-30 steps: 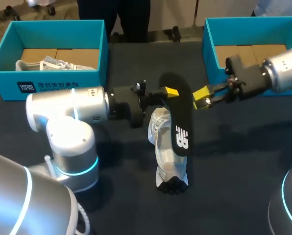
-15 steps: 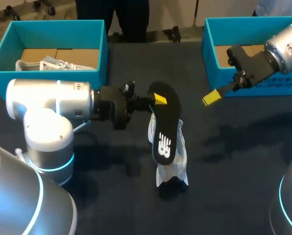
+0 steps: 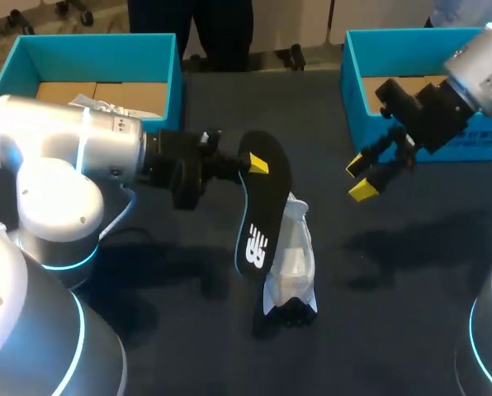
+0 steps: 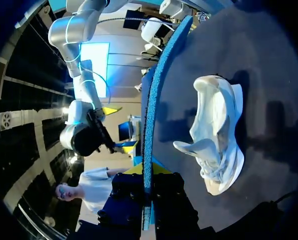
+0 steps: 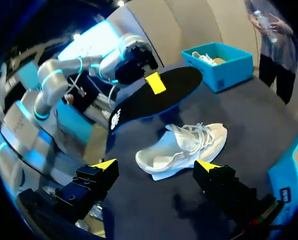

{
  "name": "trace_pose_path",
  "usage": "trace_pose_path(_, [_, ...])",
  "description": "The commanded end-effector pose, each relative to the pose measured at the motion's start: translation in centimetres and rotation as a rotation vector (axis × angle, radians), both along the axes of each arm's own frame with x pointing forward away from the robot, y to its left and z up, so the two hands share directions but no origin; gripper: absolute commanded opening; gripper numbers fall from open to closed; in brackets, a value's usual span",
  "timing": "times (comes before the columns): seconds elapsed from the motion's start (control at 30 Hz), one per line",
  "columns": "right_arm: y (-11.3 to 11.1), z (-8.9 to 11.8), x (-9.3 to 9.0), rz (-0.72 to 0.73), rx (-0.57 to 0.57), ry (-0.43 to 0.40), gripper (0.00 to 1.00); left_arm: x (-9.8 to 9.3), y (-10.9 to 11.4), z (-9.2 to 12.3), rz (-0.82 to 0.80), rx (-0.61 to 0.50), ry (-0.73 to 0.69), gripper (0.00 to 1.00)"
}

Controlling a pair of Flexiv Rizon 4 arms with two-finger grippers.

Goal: Take the shoe out of the shoebox, open the shoe tongue, remove and reinsert the insole, then place the shoe into the shoebox

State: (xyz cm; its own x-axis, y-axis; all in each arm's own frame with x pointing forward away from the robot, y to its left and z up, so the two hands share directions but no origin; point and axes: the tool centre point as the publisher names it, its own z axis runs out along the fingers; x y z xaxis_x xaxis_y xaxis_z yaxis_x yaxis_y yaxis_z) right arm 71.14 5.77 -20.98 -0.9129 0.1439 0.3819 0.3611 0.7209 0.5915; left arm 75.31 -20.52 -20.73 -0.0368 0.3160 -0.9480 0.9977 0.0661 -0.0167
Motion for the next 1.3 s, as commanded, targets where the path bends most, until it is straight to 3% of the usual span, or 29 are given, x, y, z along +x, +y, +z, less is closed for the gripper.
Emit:
trace_pose_path(0.03, [0.6, 0.6, -1.5, 0.018, -0.138, -0.208, 1.0, -1.2, -0.1, 0.3, -0.014, -0.023, 0.097, 0.0])
trace_pose_path(0.13, [0.5, -0.2, -2.8, 0.047, -0.184, -0.3, 1.0, -2.2, 0.1, 0.6, -0.036, 0.002, 0.251, 0.0])
trace_pose_path(0.2, [0.3, -1.3, -3.6, 0.058, -0.18, -0.352, 1.0, -2.5, -0.1, 0.8, -0.047, 0.098, 0.378, 0.0])
trace_pose_path(0.3, [0.3, -2.7, -4.1, 0.086, -0.203, -0.301, 1.0, -2.5, -0.1, 0.8, -0.047, 0.098, 0.378, 0.0])
trace_pose_path(0.63, [0.3, -2.7, -4.1, 0.086, -0.203, -0.301, 1.0, -2.5, -0.1, 0.8, -0.047, 0.098, 0.378, 0.0])
trace_pose_path(0.73, [0.6, -2.7, -4.4, 0.109, -0.254, -0.37, 1.0, -4.0, 0.7, 1.2, -0.082, 0.052, 0.475, 0.0])
trace_pose_path(1.0, [2.1, -6.0, -5.3, 0.128, -0.281, -0.412, 1.0, -7.9, 1.4, 1.2, -0.138, 0.018, 0.608, 0.0])
trace_pose_path(1.07, [2.3, -7.0, -5.4, 0.083, -0.252, -0.387, 1.0, -8.9, 1.2, 1.3, -0.184, 0.035, 0.712, 0.0])
trace_pose_path(1.3, [2.3, -7.0, -5.4, 0.083, -0.252, -0.387, 1.0, -8.9, 1.2, 1.3, -0.184, 0.035, 0.712, 0.0])
